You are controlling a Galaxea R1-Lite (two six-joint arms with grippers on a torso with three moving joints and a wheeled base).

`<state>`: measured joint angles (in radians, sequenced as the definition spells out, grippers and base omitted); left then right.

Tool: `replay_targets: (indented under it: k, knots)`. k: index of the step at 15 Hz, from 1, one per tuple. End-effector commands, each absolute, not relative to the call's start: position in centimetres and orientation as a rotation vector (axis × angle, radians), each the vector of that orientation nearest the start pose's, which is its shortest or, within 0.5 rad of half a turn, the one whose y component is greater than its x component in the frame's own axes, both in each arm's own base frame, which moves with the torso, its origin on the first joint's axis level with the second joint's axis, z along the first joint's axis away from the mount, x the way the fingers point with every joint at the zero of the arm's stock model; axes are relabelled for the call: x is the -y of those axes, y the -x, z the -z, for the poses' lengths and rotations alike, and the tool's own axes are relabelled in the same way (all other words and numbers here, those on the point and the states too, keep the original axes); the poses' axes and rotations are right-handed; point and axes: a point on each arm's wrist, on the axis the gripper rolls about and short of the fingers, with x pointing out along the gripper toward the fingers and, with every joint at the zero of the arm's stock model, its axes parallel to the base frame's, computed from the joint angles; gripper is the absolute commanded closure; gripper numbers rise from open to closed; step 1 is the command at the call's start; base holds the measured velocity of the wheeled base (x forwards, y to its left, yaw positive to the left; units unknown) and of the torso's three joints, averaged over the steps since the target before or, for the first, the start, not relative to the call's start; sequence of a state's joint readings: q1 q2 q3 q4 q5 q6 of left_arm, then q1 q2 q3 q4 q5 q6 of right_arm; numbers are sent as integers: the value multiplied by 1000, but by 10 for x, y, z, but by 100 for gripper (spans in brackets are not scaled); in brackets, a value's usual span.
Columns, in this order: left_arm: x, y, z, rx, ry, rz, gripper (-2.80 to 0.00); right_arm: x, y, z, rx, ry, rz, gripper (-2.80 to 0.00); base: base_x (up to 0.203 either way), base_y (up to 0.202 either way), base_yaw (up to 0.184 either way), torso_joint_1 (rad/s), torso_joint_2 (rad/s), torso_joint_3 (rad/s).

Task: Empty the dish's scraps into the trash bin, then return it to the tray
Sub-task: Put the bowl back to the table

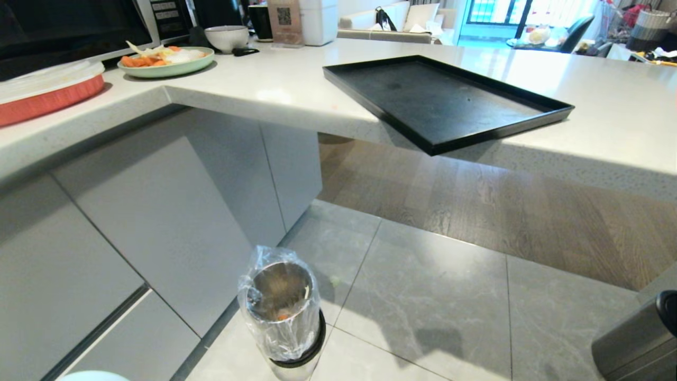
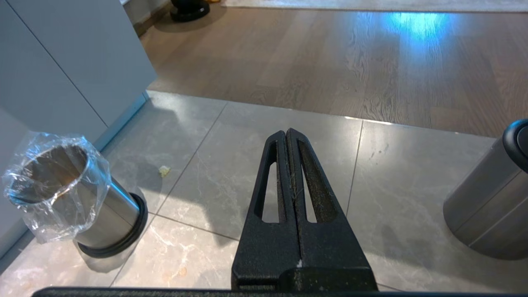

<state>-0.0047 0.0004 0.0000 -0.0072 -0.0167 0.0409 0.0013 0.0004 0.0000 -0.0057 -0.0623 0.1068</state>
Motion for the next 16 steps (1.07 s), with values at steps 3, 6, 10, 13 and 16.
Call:
replay_targets:
  k: [3, 6, 10, 13, 16]
  knots:
    - [0, 23, -76, 8, -41, 21, 0, 1, 23, -76, 11, -108, 61, 0, 0, 0, 0, 2, 1, 49]
    - [0, 23, -76, 8, -41, 21, 0, 1, 23, -76, 9, -108, 61, 0, 0, 0, 0, 0, 0, 0]
    - [0, 23, -76, 8, -41, 21, 0, 1, 23, -76, 10, -108, 61, 0, 0, 0, 0, 0, 0, 0]
    - [0, 23, -76, 8, -41, 21, 0, 1, 23, -76, 9, -108, 61, 0, 0, 0, 0, 0, 0, 0]
    - [0, 23, -76, 8, -41, 21, 0, 1, 23, -76, 9, -108, 61, 0, 0, 0, 0, 0, 0, 0]
